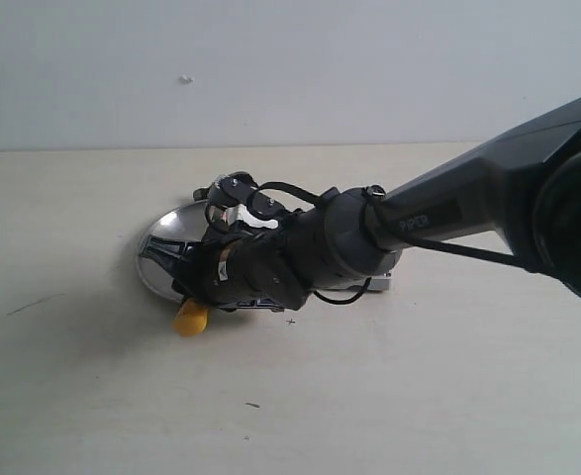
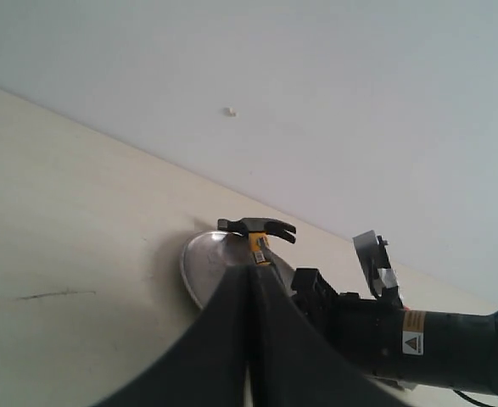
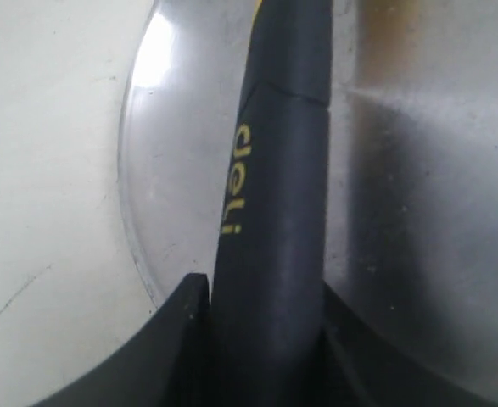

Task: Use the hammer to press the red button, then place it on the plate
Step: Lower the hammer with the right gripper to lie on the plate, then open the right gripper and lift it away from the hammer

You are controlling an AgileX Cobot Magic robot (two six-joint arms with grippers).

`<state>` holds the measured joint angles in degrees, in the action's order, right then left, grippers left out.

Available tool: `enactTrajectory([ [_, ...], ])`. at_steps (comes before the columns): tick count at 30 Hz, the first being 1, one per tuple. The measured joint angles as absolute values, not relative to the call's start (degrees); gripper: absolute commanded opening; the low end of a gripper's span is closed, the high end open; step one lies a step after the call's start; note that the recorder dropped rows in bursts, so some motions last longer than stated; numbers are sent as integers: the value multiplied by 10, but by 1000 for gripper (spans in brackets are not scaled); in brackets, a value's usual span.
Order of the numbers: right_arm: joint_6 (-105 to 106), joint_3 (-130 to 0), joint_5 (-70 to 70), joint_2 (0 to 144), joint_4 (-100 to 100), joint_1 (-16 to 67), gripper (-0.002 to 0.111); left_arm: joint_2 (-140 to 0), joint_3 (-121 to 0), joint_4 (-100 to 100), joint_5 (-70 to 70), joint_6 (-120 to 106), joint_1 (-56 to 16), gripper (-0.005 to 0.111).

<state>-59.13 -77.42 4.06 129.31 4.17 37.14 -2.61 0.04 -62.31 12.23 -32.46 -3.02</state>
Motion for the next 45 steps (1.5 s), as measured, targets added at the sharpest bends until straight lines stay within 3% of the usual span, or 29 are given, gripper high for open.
enactTrajectory([
  [6,-580,-775,40,1293,44,371,43,-26,0,-623,122,-325,-30,0],
  [45,-548,-780,-68,1251,82,361,43,-26,0,-623,122,-325,-30,0],
])
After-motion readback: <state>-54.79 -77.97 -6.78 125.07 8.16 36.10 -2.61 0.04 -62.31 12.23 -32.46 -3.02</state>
